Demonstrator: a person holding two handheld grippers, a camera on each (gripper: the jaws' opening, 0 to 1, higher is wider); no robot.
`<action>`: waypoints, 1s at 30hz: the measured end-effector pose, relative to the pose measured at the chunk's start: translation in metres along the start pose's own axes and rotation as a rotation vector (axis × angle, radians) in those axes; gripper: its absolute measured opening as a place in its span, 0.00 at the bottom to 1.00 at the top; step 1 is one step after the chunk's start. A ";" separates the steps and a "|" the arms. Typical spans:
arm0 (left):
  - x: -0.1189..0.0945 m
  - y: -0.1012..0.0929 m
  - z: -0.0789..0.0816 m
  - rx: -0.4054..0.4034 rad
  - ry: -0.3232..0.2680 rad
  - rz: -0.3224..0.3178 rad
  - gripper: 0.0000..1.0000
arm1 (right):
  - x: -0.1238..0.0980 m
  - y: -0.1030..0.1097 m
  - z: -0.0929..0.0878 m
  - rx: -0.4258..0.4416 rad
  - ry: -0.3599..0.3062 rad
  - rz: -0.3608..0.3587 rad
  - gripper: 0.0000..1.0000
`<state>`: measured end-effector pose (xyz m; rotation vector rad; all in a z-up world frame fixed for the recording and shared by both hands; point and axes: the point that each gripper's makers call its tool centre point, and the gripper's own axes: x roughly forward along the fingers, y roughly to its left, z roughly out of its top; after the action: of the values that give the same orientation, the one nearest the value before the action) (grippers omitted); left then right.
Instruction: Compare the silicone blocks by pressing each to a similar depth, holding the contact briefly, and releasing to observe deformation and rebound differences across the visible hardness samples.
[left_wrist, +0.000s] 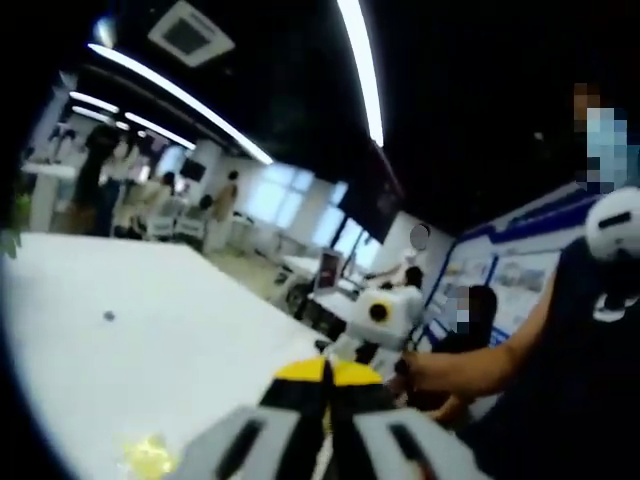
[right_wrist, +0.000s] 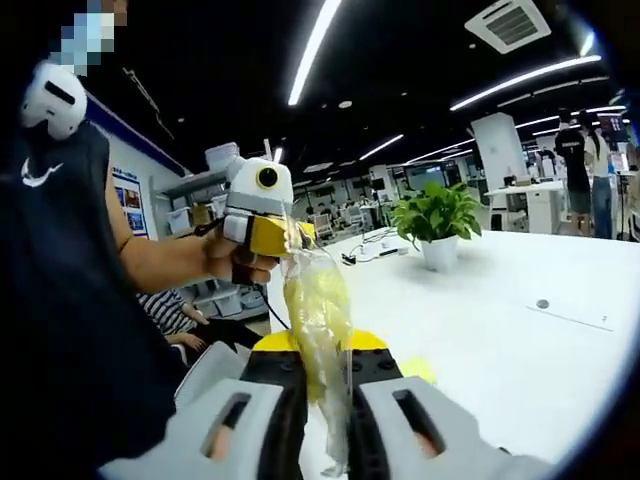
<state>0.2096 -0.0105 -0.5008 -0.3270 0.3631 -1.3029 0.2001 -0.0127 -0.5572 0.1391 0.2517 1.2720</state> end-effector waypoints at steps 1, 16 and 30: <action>0.000 0.000 0.000 0.004 0.000 -0.001 0.00 | 0.000 0.000 0.001 -0.005 0.002 -0.004 0.02; -0.002 0.003 -0.001 0.040 -0.001 0.021 0.00 | 0.002 -0.004 -0.002 -0.017 0.017 -0.019 0.01; -0.003 0.003 -0.003 0.042 0.014 0.037 0.00 | 0.002 -0.001 -0.004 -0.013 0.016 -0.014 0.09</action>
<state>0.2101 -0.0071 -0.5050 -0.2747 0.3511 -1.2757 0.2001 -0.0109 -0.5617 0.1156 0.2582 1.2608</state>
